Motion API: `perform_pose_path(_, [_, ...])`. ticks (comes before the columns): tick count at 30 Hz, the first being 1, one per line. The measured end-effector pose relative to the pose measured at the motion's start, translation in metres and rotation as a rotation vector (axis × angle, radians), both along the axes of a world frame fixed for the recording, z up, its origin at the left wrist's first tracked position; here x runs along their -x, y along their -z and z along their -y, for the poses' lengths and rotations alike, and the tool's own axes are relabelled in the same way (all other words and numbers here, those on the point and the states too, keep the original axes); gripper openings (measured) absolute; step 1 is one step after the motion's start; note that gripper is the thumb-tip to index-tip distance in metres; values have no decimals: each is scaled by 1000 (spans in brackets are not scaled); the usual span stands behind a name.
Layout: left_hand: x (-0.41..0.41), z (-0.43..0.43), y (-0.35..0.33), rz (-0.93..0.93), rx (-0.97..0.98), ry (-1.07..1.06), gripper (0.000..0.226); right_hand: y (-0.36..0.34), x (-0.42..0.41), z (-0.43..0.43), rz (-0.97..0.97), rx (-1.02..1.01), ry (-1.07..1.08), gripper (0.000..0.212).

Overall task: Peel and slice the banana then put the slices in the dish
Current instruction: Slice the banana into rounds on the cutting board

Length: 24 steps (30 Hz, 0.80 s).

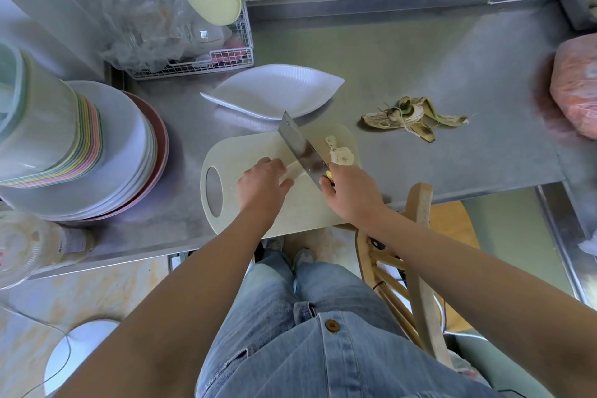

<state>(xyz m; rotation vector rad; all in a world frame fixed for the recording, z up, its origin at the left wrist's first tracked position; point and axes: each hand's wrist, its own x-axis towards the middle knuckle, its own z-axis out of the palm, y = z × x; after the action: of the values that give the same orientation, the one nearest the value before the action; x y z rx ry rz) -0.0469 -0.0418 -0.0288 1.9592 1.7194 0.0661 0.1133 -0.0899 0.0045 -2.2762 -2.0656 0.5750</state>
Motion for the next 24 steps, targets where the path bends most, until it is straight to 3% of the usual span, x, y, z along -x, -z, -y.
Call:
perform_pose_path(13, [0, -1, 3, 4, 8, -9, 25, 17, 11, 0, -2, 62, -17, 26])
perform_pose_path(24, [2, -1, 4, 15, 6, -1, 26, 5, -1, 1, -21, -9, 38, 22])
